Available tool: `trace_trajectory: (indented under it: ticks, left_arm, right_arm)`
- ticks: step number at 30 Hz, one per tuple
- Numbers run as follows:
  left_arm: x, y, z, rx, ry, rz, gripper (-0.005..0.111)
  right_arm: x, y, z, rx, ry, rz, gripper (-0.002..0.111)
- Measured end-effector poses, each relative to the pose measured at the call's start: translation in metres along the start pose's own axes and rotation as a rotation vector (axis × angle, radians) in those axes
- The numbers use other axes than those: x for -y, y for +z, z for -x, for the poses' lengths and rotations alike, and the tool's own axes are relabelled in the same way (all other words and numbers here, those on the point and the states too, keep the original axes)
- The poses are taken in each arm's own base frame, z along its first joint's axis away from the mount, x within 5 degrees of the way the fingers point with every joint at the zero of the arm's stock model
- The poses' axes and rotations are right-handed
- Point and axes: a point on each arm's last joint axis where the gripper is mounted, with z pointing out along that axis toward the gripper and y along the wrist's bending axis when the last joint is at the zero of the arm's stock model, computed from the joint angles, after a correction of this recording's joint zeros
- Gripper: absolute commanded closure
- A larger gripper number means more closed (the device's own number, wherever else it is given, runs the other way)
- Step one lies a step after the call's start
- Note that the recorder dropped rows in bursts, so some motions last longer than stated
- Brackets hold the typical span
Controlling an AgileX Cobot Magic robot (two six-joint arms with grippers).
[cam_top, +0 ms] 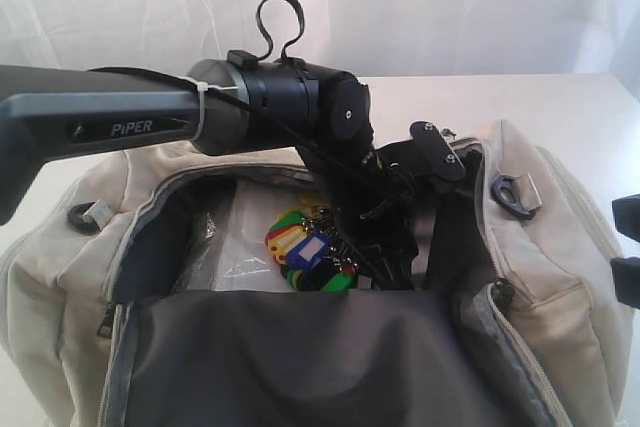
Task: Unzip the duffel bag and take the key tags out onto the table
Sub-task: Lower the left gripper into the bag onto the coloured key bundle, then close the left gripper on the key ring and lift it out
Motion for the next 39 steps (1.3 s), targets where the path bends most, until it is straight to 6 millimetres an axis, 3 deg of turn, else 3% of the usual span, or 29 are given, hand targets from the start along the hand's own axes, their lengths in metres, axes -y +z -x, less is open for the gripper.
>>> trace_trajectory:
  ticks: [5,12,19,30,39]
  left_arm:
    - [0.000,-0.002,-0.001,-0.032,0.017,0.004,0.107]
    - [0.002,-0.025,-0.002,-0.089,0.063,0.013,0.107]
    - [0.000,-0.068,0.013,-0.011,0.079,0.064,0.107]
    - [0.003,-0.098,0.014,-0.010,0.083,0.082,0.107]
    - [0.009,-0.142,0.016,0.061,0.094,0.131,0.107]
  right_arm:
    - [0.000,0.000,0.000,0.002,0.002,0.000,0.108]
    - [0.000,0.000,0.000,0.002,0.002,0.000,0.108]
    - [0.000,0.000,0.000,0.002,0.002,0.000,0.108]
    - [0.000,0.000,0.000,0.004,0.004,0.001,0.108]
    - [0.000,0.000,0.000,0.004,0.010,0.001,0.108]
